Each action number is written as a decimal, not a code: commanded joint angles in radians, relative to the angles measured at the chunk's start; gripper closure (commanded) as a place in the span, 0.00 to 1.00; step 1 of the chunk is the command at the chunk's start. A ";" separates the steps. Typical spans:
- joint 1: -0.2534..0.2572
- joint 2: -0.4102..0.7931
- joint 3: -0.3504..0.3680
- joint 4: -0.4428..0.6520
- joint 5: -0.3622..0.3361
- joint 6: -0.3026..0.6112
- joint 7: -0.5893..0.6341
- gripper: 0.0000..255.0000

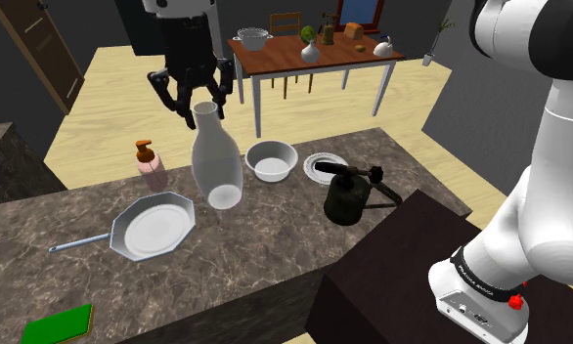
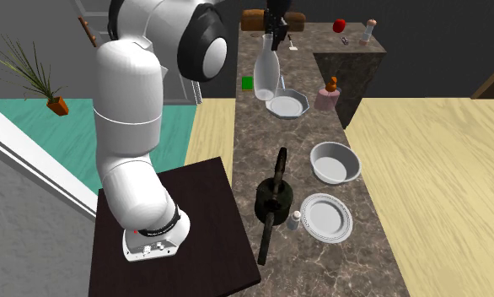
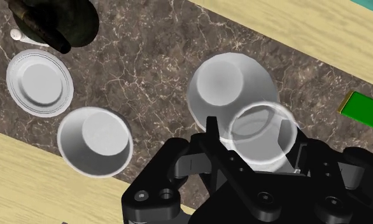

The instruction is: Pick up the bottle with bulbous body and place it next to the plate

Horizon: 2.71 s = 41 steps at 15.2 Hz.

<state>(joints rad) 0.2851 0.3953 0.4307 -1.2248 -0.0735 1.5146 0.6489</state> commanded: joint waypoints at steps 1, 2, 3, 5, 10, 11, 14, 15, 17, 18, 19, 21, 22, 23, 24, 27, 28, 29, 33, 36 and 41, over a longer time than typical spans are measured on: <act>0.007 0.012 0.000 0.047 -0.005 -0.035 0.003 1.00; 0.011 0.018 0.000 0.070 -0.007 -0.052 0.004 1.00; 0.015 0.025 0.000 0.093 -0.009 -0.069 0.005 1.00; 0.024 0.039 0.000 0.144 -0.015 -0.105 0.008 1.00; 0.055 0.092 -0.002 0.299 -0.036 -0.207 0.016 1.00; 0.059 0.098 -0.002 0.314 -0.038 -0.217 0.017 1.00; -0.037 -0.026 -0.007 0.127 0.008 -0.153 -0.049 1.00; -0.064 -0.061 -0.010 0.079 0.021 -0.139 -0.072 1.00; -0.112 -0.123 -0.022 -0.005 0.045 -0.116 -0.122 1.00; -0.134 -0.151 -0.030 -0.041 0.055 -0.107 -0.147 1.00; -0.154 -0.177 -0.038 -0.075 0.065 -0.099 -0.172 1.00; -0.192 -0.225 -0.056 -0.135 0.081 -0.086 -0.224 1.00; -0.209 -0.247 -0.066 -0.161 0.088 -0.081 -0.250 1.00; -0.226 -0.267 -0.076 -0.186 0.094 -0.077 -0.275 1.00; -0.242 -0.286 -0.087 -0.208 0.099 -0.074 -0.301 1.00; -0.287 -0.335 -0.120 -0.266 0.110 -0.066 -0.379 1.00; -0.301 -0.349 -0.132 -0.282 0.112 -0.064 -0.404 1.00; -0.314 -0.362 -0.144 -0.297 0.114 -0.063 -0.430 1.00; -0.366 -0.401 -0.193 -0.342 0.114 -0.060 -0.531 1.00; -0.402 -0.418 -0.230 -0.361 0.109 -0.060 -0.605 1.00; -0.461 -0.426 -0.292 -0.369 0.096 -0.063 -0.727 1.00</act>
<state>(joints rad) -0.1650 -0.0232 0.1501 -1.5884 0.0235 1.4530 -0.0537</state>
